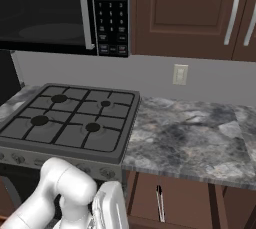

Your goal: Take the tongs from the drawer on the right and place them on the dining counter next to the tray containing the hot dog.

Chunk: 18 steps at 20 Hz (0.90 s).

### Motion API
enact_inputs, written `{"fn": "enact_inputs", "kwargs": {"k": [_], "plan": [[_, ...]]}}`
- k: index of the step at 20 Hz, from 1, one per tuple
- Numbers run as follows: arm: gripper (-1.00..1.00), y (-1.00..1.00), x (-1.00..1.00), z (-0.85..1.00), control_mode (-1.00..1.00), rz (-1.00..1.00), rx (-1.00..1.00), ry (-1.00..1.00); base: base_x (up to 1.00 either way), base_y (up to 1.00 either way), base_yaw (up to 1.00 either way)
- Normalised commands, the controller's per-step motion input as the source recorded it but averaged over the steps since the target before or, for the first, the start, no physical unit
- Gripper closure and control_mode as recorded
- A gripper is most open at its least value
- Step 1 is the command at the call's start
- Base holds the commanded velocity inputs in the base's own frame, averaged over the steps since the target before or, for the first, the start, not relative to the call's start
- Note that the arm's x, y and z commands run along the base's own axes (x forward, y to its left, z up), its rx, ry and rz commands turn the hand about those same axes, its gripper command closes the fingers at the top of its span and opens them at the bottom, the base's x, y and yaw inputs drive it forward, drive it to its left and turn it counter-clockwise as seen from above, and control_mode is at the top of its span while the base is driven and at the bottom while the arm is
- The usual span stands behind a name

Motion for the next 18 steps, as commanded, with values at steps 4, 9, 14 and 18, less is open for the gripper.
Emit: {"fn": "enact_inputs", "kwargs": {"k": [4, 9, 14, 18], "plan": [[-1.0, 0.53, 0.38, 0.28, -1.0, -0.03, -0.18, 0.08, 0.0, 0.0, 0.0], [-1.0, 0.36, 0.53, 0.5, -1.0, -0.01, -0.2, 0.18, 0.0, 0.0, 0.0], [-1.0, 0.05, 0.64, 0.46, -1.0, 0.0, -0.18, 0.28, 0.0, 0.0, 0.0], [-1.0, 0.0, 0.62, 0.29, -1.0, 0.0, -0.16, 0.38, 0.0, 0.0, 0.0]]}}
